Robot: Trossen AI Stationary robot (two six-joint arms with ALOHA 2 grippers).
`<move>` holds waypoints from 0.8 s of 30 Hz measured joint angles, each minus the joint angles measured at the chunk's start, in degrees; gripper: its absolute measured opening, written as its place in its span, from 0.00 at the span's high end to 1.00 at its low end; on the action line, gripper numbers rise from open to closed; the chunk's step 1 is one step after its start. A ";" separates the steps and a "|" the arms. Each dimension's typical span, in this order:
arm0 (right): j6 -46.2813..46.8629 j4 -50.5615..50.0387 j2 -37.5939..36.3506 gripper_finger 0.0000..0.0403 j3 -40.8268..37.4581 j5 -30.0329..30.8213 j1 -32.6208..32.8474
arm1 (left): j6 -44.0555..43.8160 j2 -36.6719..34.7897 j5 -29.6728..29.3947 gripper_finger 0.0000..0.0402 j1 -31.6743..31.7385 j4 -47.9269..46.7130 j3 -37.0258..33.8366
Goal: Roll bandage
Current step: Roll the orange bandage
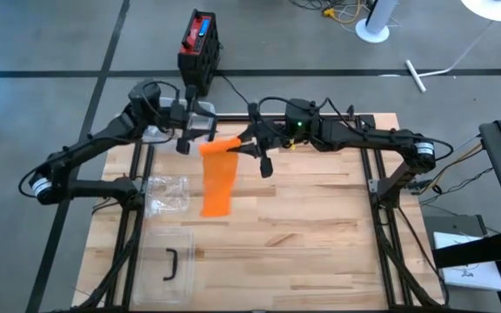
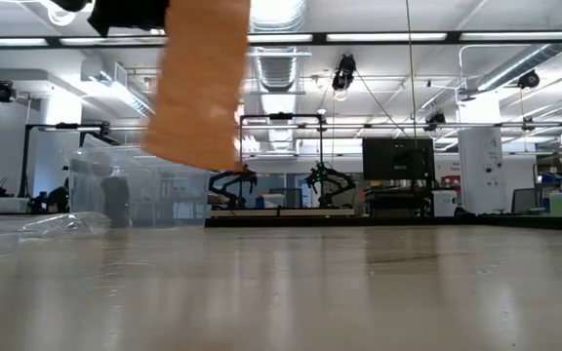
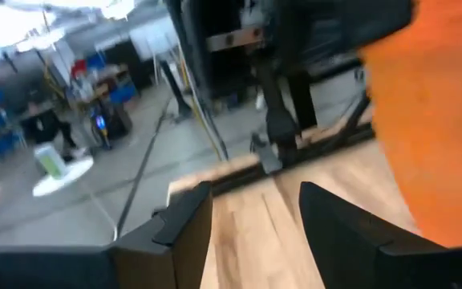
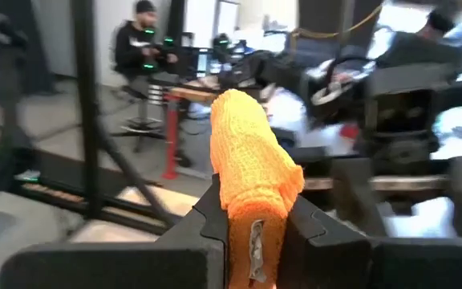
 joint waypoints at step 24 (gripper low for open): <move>-12.37 -2.80 0.24 0.90 -0.02 8.10 0.47 | -11.83 -2.02 -8.97 0.55 -2.73 9.56 -4.04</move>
